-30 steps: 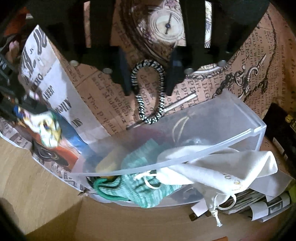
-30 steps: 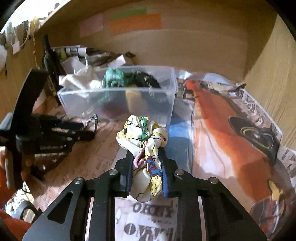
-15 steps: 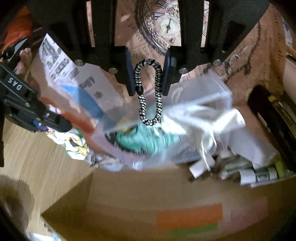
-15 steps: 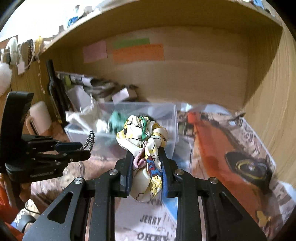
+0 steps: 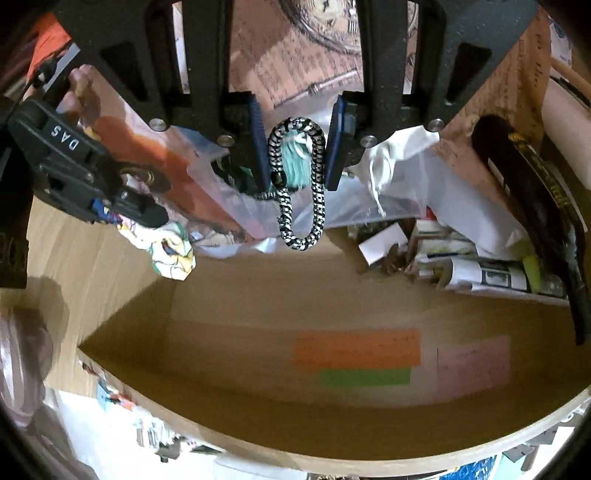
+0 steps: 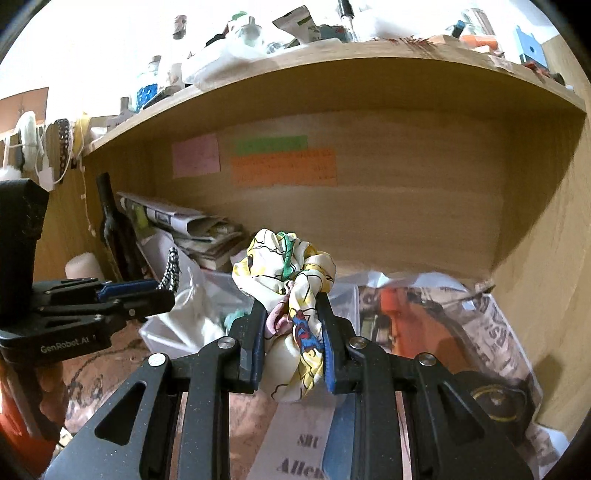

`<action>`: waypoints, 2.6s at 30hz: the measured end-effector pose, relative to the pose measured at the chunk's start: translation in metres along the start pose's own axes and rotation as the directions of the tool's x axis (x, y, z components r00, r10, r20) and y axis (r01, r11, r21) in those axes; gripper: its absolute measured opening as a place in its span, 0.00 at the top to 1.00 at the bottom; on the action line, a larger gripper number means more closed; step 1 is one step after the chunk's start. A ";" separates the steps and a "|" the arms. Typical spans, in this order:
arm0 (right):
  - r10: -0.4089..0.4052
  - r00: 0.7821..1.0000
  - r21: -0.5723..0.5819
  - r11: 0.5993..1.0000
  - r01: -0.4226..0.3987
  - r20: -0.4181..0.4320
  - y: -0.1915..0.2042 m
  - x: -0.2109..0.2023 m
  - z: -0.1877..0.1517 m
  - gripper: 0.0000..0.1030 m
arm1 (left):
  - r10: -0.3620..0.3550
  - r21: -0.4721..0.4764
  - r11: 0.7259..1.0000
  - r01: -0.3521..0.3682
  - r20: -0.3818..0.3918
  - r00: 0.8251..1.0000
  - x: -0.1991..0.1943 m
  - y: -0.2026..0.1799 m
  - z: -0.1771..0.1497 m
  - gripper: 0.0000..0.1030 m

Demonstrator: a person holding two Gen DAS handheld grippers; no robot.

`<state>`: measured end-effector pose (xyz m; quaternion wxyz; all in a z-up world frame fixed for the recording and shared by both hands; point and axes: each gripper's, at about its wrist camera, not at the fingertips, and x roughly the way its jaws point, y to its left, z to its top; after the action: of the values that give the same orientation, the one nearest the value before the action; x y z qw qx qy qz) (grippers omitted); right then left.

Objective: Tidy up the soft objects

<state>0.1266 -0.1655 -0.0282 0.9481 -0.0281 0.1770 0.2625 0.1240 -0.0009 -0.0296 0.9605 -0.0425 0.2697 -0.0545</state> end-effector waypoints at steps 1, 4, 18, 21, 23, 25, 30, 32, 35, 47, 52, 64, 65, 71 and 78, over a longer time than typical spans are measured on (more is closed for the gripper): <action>0.000 1.000 0.000 1.000 0.000 0.002 0.000 0.003 0.002 0.78 | -0.001 -0.004 1.000 0.001 0.002 1.000 0.002 0.001 0.003 0.73; -0.002 1.000 0.006 1.000 0.002 0.002 0.000 0.012 0.006 0.78 | 0.005 -0.016 1.000 -0.005 0.008 1.000 0.008 0.005 0.009 0.73; -0.006 0.993 0.050 0.999 0.012 -0.121 -0.011 0.082 -0.002 0.78 | 0.015 -0.067 0.998 -0.022 -0.108 0.994 0.079 0.016 0.010 0.73; 0.004 0.986 0.082 0.997 0.009 -0.164 -0.017 0.099 -0.011 0.78 | 0.009 -0.076 0.997 -0.021 -0.148 0.989 0.095 0.018 0.006 0.73; 0.019 0.981 0.097 0.995 0.000 -0.193 -0.019 0.108 -0.016 0.78 | 0.009 -0.077 0.997 -0.023 -0.173 0.985 0.105 0.018 0.003 0.72; 0.015 0.976 0.092 0.996 0.005 -0.215 -0.019 0.115 -0.021 0.78 | 0.004 -0.085 0.996 -0.022 -0.195 0.981 0.113 0.020 0.000 0.66; -0.005 0.968 0.076 0.997 0.024 -0.249 -0.018 0.122 -0.025 0.62 | -0.004 -0.106 0.994 -0.018 -0.206 0.978 0.115 0.025 -0.003 0.54; -0.024 0.968 0.072 0.996 0.043 -0.252 -0.019 0.122 -0.026 0.49 | -0.010 -0.118 0.993 -0.014 -0.204 0.979 0.115 0.029 -0.002 0.50; -0.021 0.972 0.081 0.996 0.040 -0.233 -0.022 0.115 -0.026 0.43 | -0.019 -0.132 0.991 -0.005 -0.185 0.983 0.107 0.031 0.000 0.46; 0.005 0.999 0.060 0.998 -0.003 -0.040 -0.012 0.056 0.004 0.37 | 0.050 -0.050 0.998 -0.047 0.057 0.997 0.014 0.018 0.018 0.44; 0.008 0.998 0.024 1.000 -0.009 0.063 -0.006 0.022 0.017 0.30 | 0.092 -0.019 0.996 -0.090 0.172 0.981 -0.027 0.010 0.020 0.37; 0.030 0.980 0.002 1.000 -0.031 0.197 0.006 -0.026 0.021 0.18 | 0.109 0.013 0.993 -0.118 0.299 0.948 -0.081 0.001 0.010 0.15; 0.031 0.980 0.002 0.999 -0.032 0.199 0.007 -0.028 0.020 0.17 | 0.109 0.013 0.993 -0.119 0.303 0.947 -0.082 0.000 0.009 0.12; 0.019 0.976 0.002 1.000 -0.020 0.216 0.010 -0.038 0.016 0.03 | 0.099 0.003 0.994 -0.106 0.319 0.942 -0.092 0.000 0.004 0.04; 0.006 0.975 0.018 1.000 -0.011 0.221 0.007 -0.042 0.014 0.00 | 0.098 -0.004 0.995 -0.102 0.316 0.944 -0.094 -0.001 0.002 0.01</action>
<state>0.0938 -0.1786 -0.0004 0.9610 0.0112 0.0730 0.2664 0.0454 0.0106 0.0205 0.9930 -0.0309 0.1141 0.0001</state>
